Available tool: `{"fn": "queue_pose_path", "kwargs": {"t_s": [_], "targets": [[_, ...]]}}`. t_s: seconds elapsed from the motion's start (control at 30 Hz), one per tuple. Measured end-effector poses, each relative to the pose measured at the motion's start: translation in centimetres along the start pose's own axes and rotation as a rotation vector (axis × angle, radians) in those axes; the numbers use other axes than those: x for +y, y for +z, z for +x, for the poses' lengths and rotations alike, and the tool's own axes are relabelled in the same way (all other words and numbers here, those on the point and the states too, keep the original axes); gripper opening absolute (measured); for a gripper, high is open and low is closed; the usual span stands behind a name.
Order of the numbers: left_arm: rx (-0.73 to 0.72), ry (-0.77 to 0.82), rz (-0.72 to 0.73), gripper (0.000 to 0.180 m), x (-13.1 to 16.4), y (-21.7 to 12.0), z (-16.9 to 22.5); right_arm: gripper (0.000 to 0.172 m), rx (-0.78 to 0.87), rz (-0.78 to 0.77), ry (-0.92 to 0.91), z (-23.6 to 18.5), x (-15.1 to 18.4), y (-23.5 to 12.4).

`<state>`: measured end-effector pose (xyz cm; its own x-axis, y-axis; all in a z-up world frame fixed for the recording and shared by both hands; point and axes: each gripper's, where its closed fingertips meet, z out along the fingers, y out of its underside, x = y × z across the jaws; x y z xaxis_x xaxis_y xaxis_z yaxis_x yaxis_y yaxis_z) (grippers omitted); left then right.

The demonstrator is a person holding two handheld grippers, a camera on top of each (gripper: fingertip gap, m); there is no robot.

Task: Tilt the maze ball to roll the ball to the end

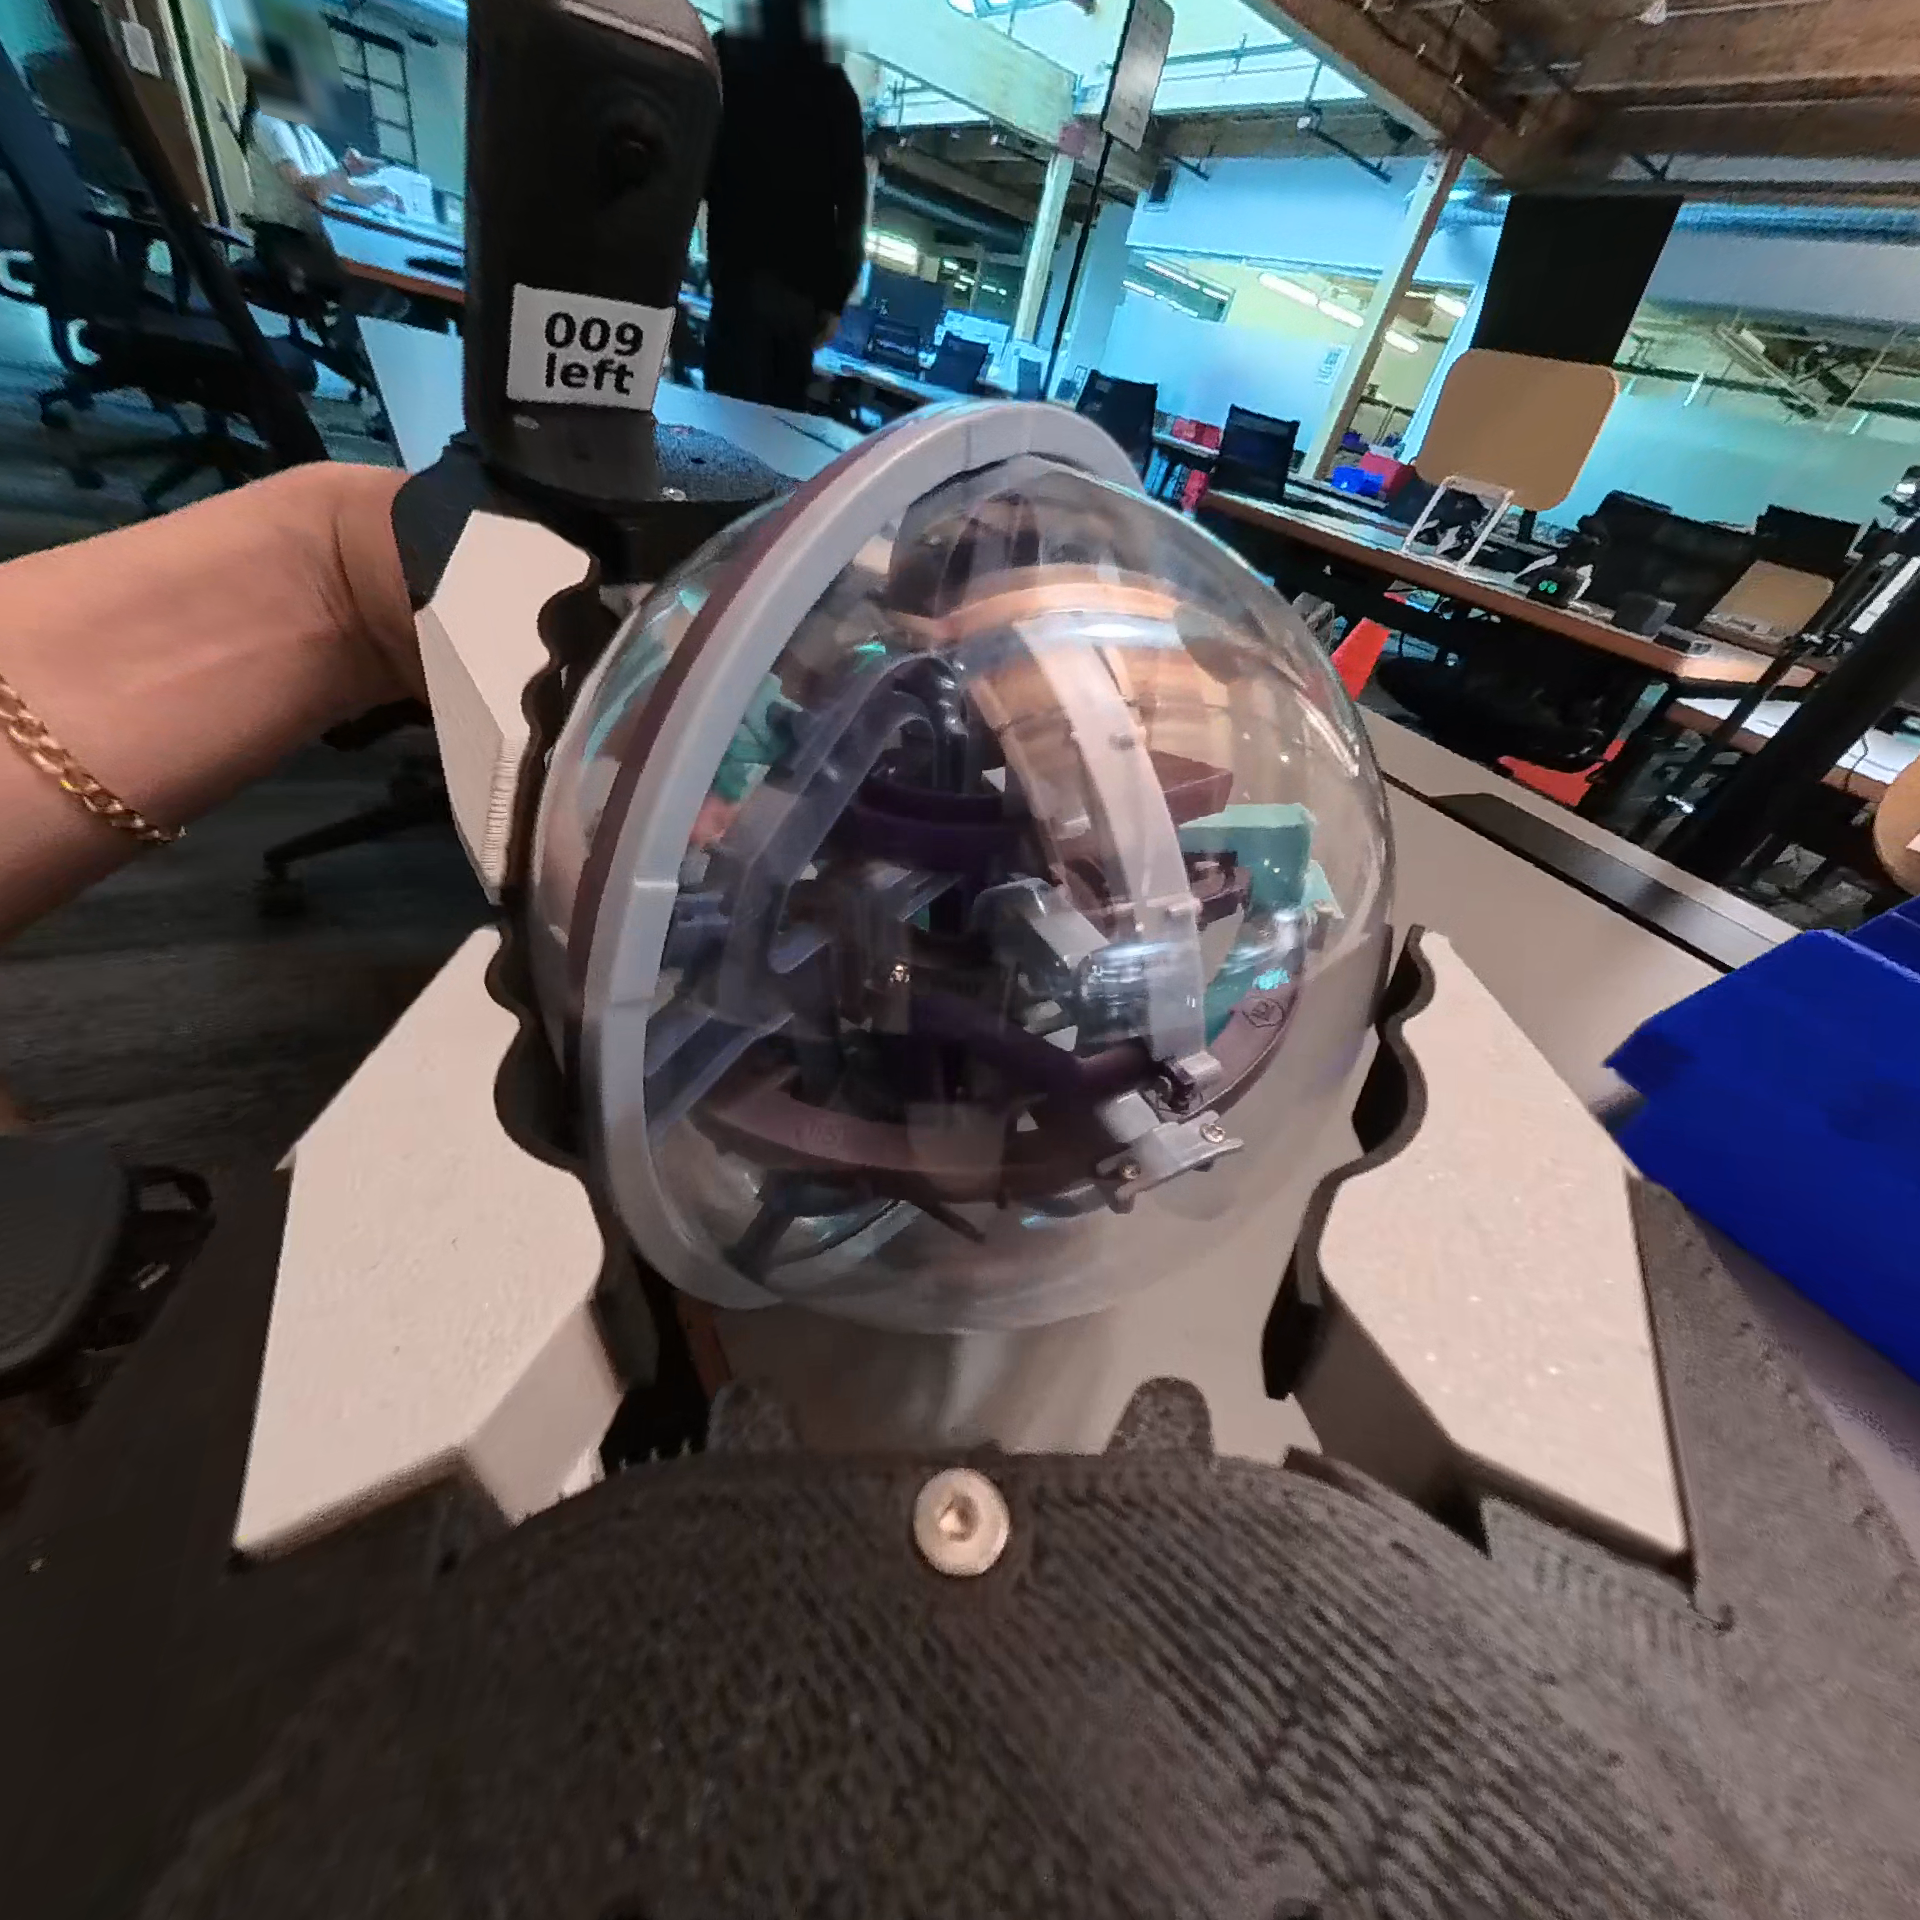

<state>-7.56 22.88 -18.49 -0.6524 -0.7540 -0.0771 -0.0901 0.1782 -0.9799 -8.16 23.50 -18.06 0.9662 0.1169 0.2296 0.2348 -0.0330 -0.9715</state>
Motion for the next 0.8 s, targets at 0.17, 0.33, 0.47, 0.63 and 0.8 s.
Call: {"fn": "queue_pose_path", "kwargs": {"t_s": [0.17,0.33,0.47,0.63,0.8], "targets": [[-0.006,0.002,-0.073,0.148,1.2,0.9,-0.2,0.153,-0.019,-0.037,-0.133,0.5,0.1,-0.4],[-0.019,-0.003,-0.108,0.148,1.7,1.6,-0.4,0.153,-0.037,-0.055,-0.174,1.0,0.4,-0.6],[-0.028,-0.031,-0.101,0.148,1.3,1.9,-0.6,0.153,-0.055,-0.039,-0.134,1.4,0.4,-0.8],[-0.028,-0.081,-0.074,0.148,0.9,2.1,-0.7,0.153,-0.058,-0.030,-0.112,1.7,0.3,-0.9],[-0.017,-0.241,-0.026,0.150,0.0,2.0,-1.1,0.153,-0.030,-0.014,-0.124,1.5,0.1,-0.6]]}}
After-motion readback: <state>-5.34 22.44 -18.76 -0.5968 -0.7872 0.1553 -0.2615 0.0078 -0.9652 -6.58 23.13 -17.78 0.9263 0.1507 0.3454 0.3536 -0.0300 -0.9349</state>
